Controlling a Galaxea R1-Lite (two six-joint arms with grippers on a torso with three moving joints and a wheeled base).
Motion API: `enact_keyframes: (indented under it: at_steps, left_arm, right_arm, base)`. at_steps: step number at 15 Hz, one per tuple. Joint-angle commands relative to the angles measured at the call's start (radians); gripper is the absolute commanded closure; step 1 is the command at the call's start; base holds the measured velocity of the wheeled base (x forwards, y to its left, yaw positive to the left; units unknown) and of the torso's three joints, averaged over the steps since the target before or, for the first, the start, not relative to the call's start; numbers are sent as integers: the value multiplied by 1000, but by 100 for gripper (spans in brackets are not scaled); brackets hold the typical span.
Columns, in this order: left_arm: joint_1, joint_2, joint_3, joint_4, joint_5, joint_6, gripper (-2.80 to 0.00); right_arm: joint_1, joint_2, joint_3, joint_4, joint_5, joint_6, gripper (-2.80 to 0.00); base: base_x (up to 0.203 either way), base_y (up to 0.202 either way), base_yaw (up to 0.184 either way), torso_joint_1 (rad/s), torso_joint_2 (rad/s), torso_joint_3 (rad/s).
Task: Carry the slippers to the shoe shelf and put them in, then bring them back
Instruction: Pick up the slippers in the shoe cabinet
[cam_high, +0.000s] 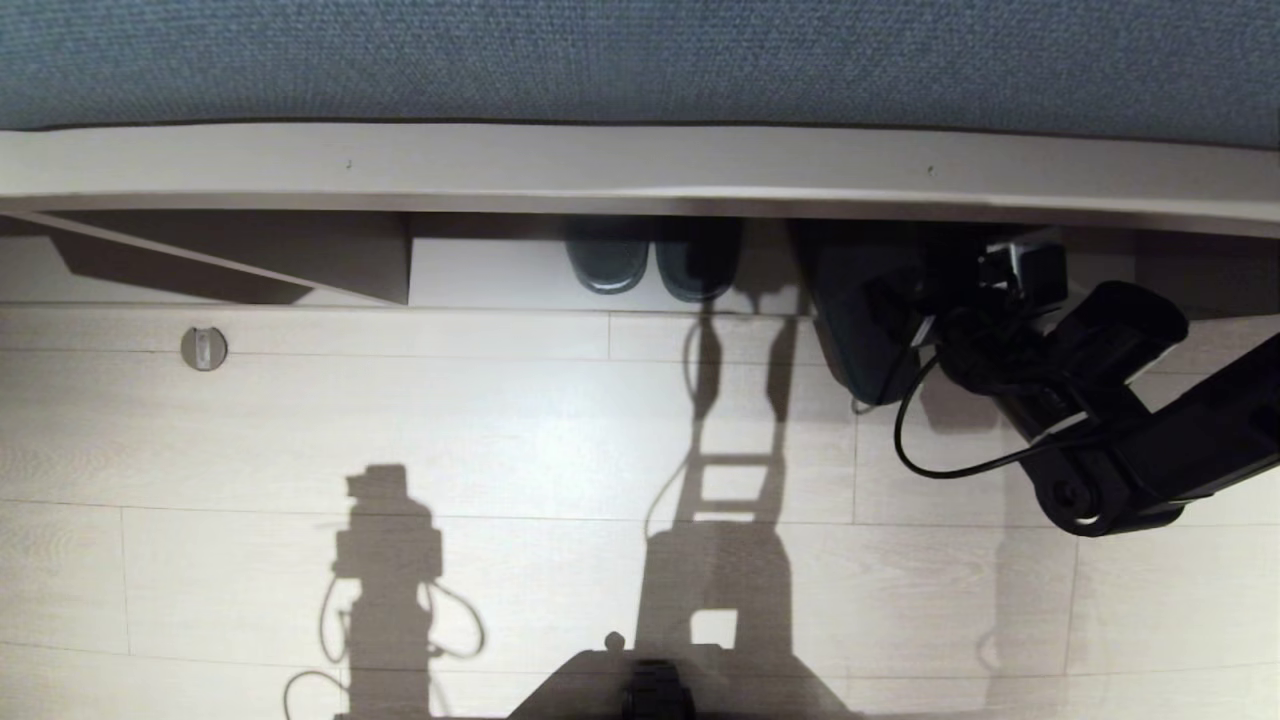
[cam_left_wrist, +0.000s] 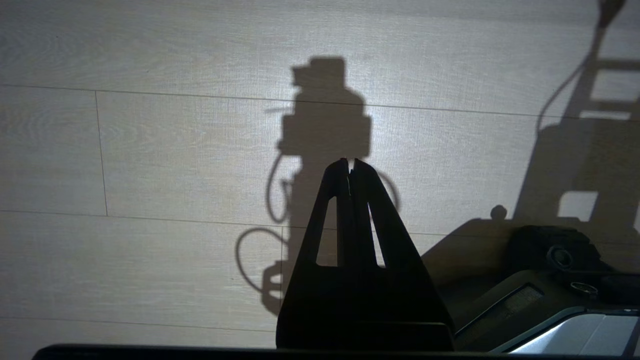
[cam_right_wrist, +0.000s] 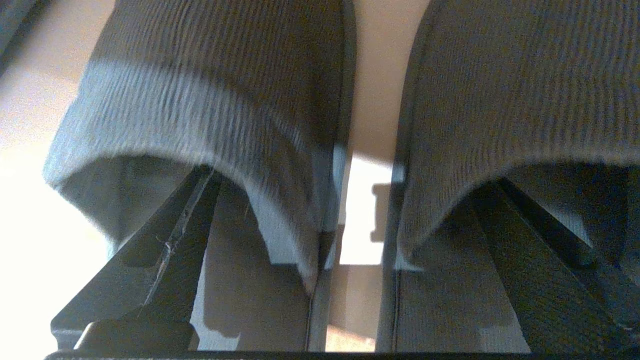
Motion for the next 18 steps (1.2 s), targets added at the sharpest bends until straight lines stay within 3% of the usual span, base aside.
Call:
enact_keyframes:
  at_steps: [1, 4, 6, 13, 18]
  left_arm:
    - [0, 1, 0, 0, 0, -1, 0]
    - [0, 1, 0, 0, 0, -2, 0]
    - [0, 1, 0, 0, 0, -2, 0]
    - [0, 1, 0, 1, 0, -5, 0]
    - [0, 1, 0, 1, 0, -5, 0]
  right_arm:
    - [1, 24, -34, -8, 1, 0, -280]
    - [1, 41, -84, -8, -2, 11, -280]
    - [1, 54, -113, -8, 0, 20, 0]
    - [2, 53, -114, -8, 3, 28, 0]
    - [2, -103, 111, -7, 32, 49, 0]
  base:
    - [0, 0, 0, 0, 0, 0]
    - [0, 0, 0, 0, 0, 0]
    - [0, 0, 0, 0, 0, 0]
    - [0, 0, 0, 0, 0, 0]
    - [0, 0, 0, 0, 0, 0]
